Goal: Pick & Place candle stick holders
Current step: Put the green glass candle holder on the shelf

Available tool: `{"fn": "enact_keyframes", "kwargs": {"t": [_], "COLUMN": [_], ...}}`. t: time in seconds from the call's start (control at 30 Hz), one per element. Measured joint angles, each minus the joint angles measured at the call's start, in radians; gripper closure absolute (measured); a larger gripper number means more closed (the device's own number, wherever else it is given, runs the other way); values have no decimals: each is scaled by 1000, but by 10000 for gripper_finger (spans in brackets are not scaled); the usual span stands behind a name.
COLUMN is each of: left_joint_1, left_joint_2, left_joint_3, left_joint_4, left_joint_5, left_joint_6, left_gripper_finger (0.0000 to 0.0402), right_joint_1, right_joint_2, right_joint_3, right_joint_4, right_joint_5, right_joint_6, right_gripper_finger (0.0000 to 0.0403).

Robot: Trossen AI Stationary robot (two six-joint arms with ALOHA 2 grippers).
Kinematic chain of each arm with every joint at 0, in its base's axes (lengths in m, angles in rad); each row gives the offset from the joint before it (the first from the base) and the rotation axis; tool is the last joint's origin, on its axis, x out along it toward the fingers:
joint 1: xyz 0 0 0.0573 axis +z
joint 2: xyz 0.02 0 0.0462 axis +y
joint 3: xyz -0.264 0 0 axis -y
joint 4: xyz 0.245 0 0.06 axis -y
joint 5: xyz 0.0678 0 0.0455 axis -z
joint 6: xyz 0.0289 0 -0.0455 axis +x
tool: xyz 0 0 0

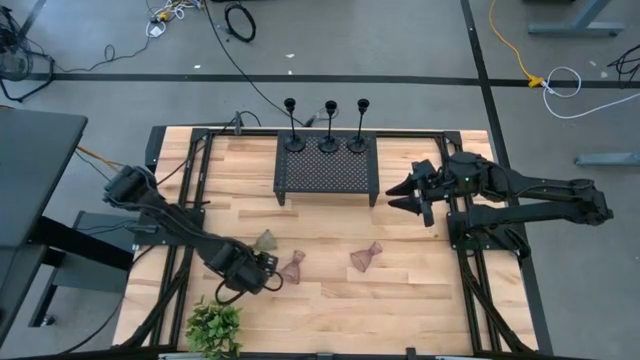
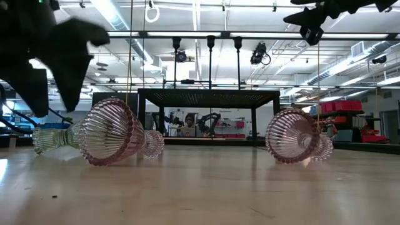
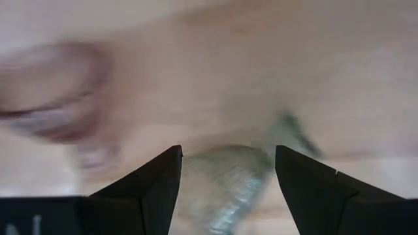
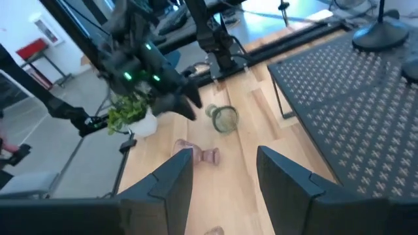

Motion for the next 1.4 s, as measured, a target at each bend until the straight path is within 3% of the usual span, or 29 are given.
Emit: {"fn": "enact_keyframes", "kwargs": {"t": [0.2,0.53,0.73,0.9,1.07,1.23,1.4], "left_joint_1": [5,90,156,177,192,192,192], "left_joint_2": [66,99,103,101,101,100,100], "left_joint_3": [0,0,-4,-48,-106,-122,-122], "left_joint_4": [-34,-49,-40,38,125,150,148], "left_joint_5": [-23,-41,130,118,118,110,107], "left_joint_6": [147,219,189,238,157,65,14], "left_gripper_finger": [154,154,154,154,159,224,229], "right_joint_1": [27,89,122,142,155,155,155], "right_joint_2": [0,3,3,3,3,3,3], "right_joint_3": [1,1,1,1,1,1,1], "right_joint_4": [46,57,58,58,58,58,58], "right_joint_5": [0,7,38,75,87,87,113], "right_joint_6": [10,29,41,38,35,22,18], "right_gripper_finger": [234,234,234,234,234,234,234]}}
